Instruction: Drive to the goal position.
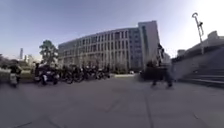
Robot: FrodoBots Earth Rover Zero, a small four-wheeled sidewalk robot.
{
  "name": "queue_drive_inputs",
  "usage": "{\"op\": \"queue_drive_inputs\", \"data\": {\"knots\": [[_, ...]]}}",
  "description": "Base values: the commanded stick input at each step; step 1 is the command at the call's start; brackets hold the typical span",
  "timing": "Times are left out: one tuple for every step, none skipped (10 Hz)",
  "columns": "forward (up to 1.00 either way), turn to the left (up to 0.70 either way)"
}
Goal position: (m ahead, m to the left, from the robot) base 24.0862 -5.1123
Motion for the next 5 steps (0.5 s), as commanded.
{"op": "queue_drive_inputs", "data": {"knots": [[1.00, 0.04], [1.00, 0.04], [1.00, 0.04], [1.00, 0.04], [1.00, 0.04]]}}
